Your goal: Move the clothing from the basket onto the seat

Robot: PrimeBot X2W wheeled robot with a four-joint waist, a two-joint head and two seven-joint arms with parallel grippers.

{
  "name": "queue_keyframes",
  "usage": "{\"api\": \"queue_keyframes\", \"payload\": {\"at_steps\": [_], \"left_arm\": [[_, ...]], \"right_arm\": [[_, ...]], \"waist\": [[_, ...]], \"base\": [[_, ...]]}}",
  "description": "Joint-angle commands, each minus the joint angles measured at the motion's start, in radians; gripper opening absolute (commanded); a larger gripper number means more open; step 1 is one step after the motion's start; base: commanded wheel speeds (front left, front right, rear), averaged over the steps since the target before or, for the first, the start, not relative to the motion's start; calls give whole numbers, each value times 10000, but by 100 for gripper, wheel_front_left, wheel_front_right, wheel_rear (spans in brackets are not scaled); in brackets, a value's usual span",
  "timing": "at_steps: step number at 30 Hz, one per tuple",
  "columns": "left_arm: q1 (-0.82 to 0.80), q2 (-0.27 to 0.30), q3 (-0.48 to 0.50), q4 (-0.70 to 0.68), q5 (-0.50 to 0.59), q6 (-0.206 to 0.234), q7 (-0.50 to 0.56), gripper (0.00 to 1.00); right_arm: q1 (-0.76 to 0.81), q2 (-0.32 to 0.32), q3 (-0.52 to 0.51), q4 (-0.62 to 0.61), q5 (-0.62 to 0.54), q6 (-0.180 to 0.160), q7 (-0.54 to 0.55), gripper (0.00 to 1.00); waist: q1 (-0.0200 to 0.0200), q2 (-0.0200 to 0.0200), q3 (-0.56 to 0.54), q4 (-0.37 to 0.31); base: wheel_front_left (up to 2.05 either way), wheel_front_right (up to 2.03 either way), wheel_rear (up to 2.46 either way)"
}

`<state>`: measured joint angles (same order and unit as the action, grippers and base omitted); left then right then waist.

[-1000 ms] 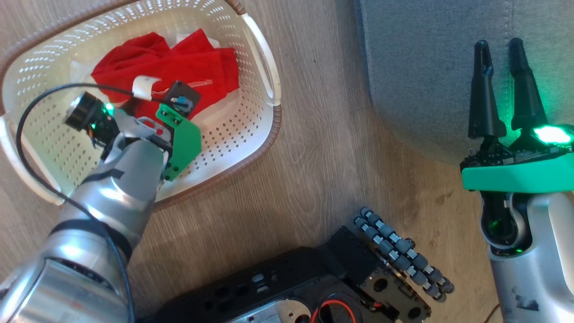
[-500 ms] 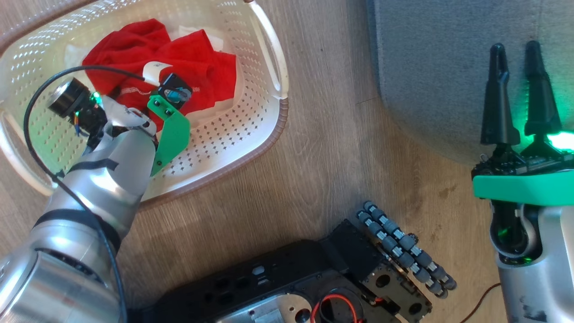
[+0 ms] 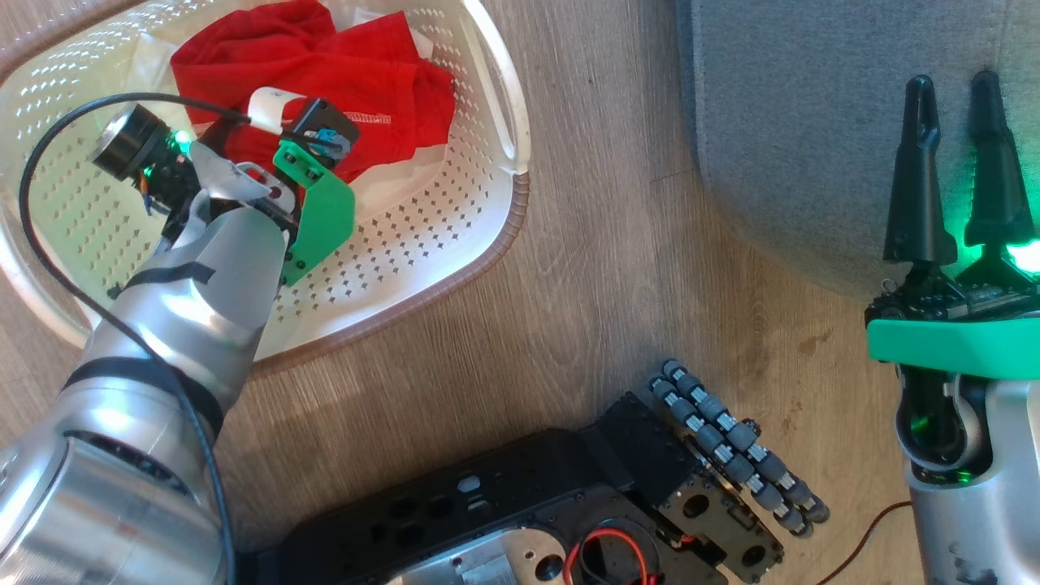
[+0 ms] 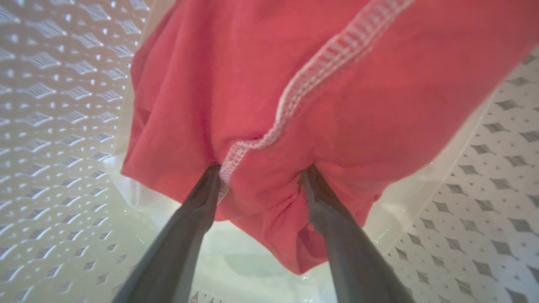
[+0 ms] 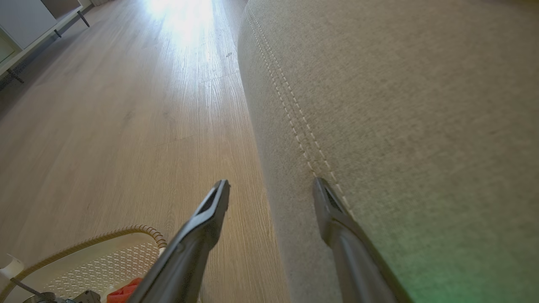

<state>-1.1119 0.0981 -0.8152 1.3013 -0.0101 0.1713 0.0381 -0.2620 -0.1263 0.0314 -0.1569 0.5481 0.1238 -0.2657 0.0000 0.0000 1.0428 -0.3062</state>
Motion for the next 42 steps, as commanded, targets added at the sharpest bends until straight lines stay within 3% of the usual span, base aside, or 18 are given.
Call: {"api": "queue_keyframes", "payload": {"at_steps": [1, 2, 3, 4, 5, 14, 27, 42], "left_arm": [[99, 25, 113, -106, -81, 38, -101, 100], [104, 31, 115, -106, -120, -24, -91, 100], [100, 39, 111, -106, -149, -73, -71, 81], [92, 43, 117, -106, -186, -108, -69, 35], [84, 46, 129, -106, -231, -154, -73, 0], [105, 132, 84, -106, -451, -365, -34, 0], [470, 352, 255, -106, -927, -97, -944, 0], [2159, -240, 664, -162, -1861, 307, -2815, 0]], "right_arm": [[544, -95, 173, 55, 29, 69, 39, 100], [535, -91, 159, 50, 34, 69, 39, 100], [526, -87, 149, 44, 41, 69, 39, 100], [518, -83, 143, 37, 50, 69, 39, 100], [510, -82, 146, 32, 52, 69, 39, 100], [302, -38, 126, 91, 59, 69, 39, 100], [-776, -256, 268, 343, 99, 69, 39, 100], [-603, -884, 267, 954, -39, 69, 39, 100]], "waist": [[0, 0, 7, -5], [0, 0, 10, -8], [0, 0, 14, -10], [0, 0, 17, -12], [0, 0, 21, -16], [0, 0, -56, -26], [0, 0, -916, -107], [0, 0, -3921, 1012]], "base": [[0, 0, 0], [0, 0, 0], [0, 0, 0], [0, 0, 0], [0, 0, 0], [0, 0, 0], [0, 0, 0], [0, 0, 0]]}}
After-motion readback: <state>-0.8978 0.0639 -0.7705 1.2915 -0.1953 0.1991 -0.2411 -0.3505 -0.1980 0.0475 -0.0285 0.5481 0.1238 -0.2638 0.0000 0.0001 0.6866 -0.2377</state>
